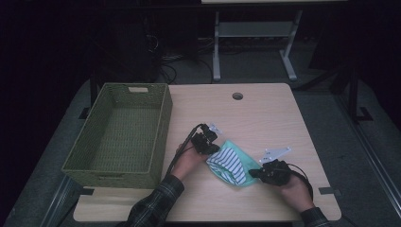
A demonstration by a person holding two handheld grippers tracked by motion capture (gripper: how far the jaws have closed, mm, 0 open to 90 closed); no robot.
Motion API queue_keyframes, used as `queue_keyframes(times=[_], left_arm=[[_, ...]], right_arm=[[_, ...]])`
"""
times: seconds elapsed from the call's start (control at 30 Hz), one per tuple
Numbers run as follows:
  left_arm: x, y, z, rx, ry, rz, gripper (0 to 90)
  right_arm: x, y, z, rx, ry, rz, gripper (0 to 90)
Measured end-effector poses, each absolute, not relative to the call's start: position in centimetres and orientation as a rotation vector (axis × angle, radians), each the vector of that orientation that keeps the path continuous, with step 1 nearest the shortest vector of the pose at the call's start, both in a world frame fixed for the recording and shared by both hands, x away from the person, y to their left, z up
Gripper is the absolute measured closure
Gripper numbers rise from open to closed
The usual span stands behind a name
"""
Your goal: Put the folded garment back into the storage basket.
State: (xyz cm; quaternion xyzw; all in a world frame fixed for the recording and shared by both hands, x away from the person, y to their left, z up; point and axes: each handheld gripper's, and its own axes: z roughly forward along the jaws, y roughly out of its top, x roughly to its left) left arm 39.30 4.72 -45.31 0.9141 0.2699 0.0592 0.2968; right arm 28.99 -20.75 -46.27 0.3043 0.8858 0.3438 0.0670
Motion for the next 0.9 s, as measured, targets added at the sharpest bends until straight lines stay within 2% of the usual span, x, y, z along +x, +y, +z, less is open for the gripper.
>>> queue_keyframes(times=[0.27,0.4,0.6,0.73,0.9], left_arm=[[38.3,6.0,-43.2,2.397,0.716,0.143,80.6],[37.1,6.6,-41.9,2.351,0.705,0.123,72.1],[35.1,6.4,-40.9,2.329,0.681,0.094,54.5],[34.1,5.7,-41.0,2.322,0.689,0.073,46.3],[32.9,4.8,-41.6,2.353,0.669,0.064,37.6]], right_arm=[[30.1,-22.5,-45.1,0.969,2.536,1.111,87.8],[31.3,-23.3,-45.5,1.035,2.476,1.102,72.6],[32.2,-24.3,-46.6,1.119,2.39,1.064,44.7],[32.6,-25.1,-47.1,1.167,2.34,1.064,31.3],[33.0,-25.7,-47.7,1.213,2.301,1.036,19.6]])
